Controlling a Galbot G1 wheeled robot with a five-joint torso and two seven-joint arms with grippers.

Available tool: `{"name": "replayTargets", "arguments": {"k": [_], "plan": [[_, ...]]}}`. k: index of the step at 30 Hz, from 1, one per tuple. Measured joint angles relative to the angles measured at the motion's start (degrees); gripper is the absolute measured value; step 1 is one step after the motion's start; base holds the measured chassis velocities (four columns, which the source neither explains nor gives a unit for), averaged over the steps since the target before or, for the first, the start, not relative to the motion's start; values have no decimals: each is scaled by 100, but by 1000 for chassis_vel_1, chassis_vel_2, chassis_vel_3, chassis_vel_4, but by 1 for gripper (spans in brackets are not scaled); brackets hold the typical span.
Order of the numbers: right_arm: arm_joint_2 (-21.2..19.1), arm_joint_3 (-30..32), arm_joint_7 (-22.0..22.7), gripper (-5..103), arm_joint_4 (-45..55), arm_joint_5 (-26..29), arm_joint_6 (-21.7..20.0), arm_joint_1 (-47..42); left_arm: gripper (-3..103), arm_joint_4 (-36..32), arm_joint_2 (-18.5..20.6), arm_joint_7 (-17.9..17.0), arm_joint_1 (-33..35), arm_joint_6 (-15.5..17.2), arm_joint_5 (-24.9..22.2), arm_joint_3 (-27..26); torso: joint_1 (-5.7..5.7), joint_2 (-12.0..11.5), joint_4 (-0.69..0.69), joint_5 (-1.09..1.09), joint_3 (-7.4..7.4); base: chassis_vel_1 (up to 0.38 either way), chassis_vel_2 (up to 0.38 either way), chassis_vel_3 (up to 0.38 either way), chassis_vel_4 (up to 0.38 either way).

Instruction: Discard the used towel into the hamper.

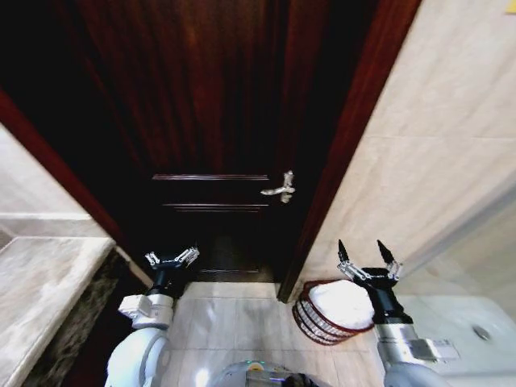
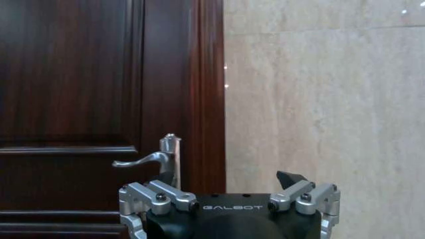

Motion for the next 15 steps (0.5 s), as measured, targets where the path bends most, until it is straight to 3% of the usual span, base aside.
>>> {"name": "replayTargets", "arguments": {"k": [8,15], "plan": [[0,0,0,100,0,0,0,-1,100,0,0,0,0,0,0,1,4,9,-1,0,5,0,0,0,0],[0,0,0,100,0,0,0,-1,100,0,0,0,0,0,0,1,89,191,-1,1,101,0,0,0,0]]}}
